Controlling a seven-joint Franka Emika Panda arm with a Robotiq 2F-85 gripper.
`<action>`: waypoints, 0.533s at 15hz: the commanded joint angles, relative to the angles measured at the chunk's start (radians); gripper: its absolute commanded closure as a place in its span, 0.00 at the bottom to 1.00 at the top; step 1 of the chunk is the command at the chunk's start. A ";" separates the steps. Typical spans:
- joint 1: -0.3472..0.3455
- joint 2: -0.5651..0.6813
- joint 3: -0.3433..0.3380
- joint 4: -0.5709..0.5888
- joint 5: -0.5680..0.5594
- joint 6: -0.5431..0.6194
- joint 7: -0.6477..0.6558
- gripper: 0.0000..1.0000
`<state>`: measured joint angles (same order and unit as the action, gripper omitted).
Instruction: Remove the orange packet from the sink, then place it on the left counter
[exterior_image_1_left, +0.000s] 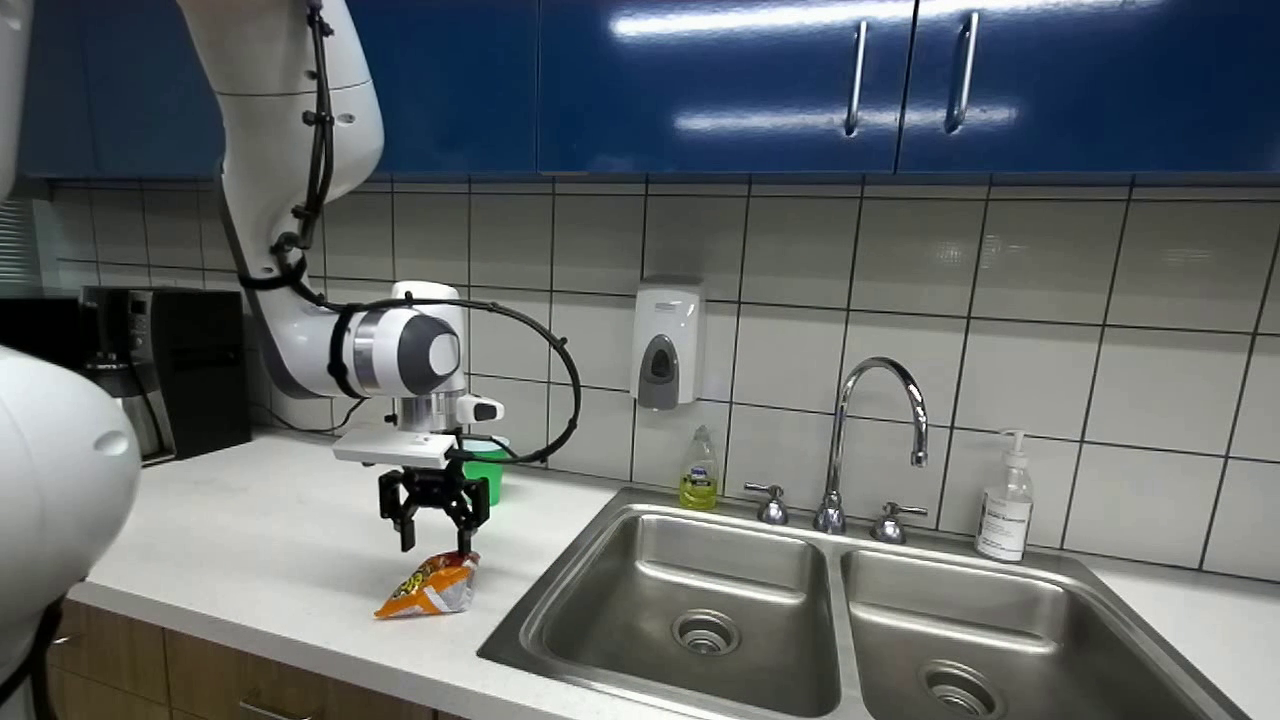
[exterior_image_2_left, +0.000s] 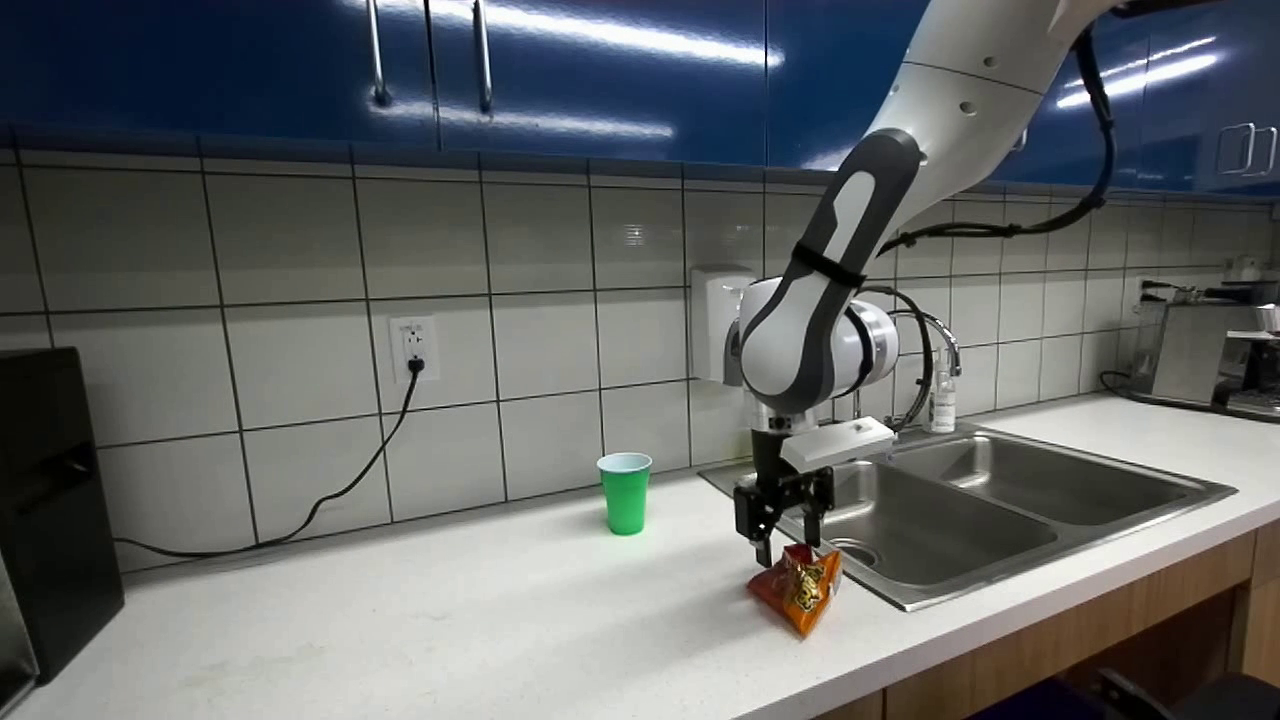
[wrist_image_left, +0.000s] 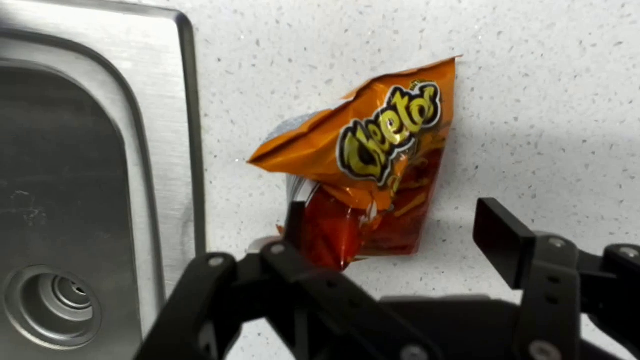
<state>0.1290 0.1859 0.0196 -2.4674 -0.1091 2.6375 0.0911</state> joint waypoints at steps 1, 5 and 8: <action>-0.014 -0.055 0.007 -0.022 0.006 0.001 0.014 0.00; -0.021 -0.100 0.012 -0.036 0.022 0.004 0.003 0.00; -0.030 -0.141 0.014 -0.050 0.046 -0.008 -0.016 0.00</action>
<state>0.1238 0.1172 0.0184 -2.4761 -0.0966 2.6375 0.0912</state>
